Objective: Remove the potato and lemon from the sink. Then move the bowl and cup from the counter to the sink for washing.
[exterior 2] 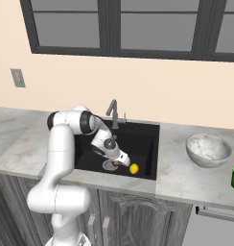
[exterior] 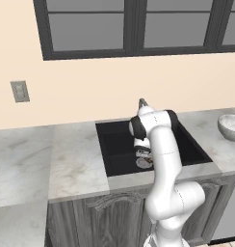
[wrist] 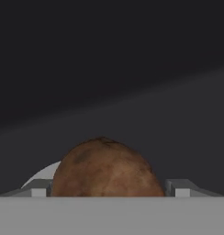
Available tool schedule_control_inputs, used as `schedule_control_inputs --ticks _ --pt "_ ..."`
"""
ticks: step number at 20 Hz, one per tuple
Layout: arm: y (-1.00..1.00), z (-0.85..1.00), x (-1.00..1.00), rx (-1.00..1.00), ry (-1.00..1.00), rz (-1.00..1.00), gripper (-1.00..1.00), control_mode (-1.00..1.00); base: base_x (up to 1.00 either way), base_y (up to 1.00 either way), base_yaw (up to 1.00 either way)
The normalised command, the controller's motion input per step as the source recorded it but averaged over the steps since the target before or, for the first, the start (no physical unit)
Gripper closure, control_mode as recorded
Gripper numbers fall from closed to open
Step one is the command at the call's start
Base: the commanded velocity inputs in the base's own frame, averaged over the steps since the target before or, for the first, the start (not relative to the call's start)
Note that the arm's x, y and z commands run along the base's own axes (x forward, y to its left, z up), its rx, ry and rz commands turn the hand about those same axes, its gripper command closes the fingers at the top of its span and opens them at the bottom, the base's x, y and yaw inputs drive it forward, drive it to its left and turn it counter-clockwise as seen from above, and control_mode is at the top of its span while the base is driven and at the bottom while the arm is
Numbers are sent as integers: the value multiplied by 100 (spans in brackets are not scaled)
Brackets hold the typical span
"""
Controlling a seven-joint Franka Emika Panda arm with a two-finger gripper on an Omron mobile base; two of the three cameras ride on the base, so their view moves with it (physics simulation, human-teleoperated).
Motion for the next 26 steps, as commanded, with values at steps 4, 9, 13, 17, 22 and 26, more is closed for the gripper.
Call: schedule_control_inputs --ticks 4,9,13,17,22,26 --pt "-1 -13 0 0 5 0 100 -100 0 0 0" --pt "-6 -12 -7 0 3 0 100 -100 0 0 0" --pt "-6 -10 -6 0 0 0 100 -100 0 0 0" --pt "-5 0 -7 0 -1 0 100 -100 0 0 0" --pt "-5 0 -12 0 -5 0 100 -100 0 0 0" --pt "-3 1 -14 1 -16 0 100 -100 0 0 0"
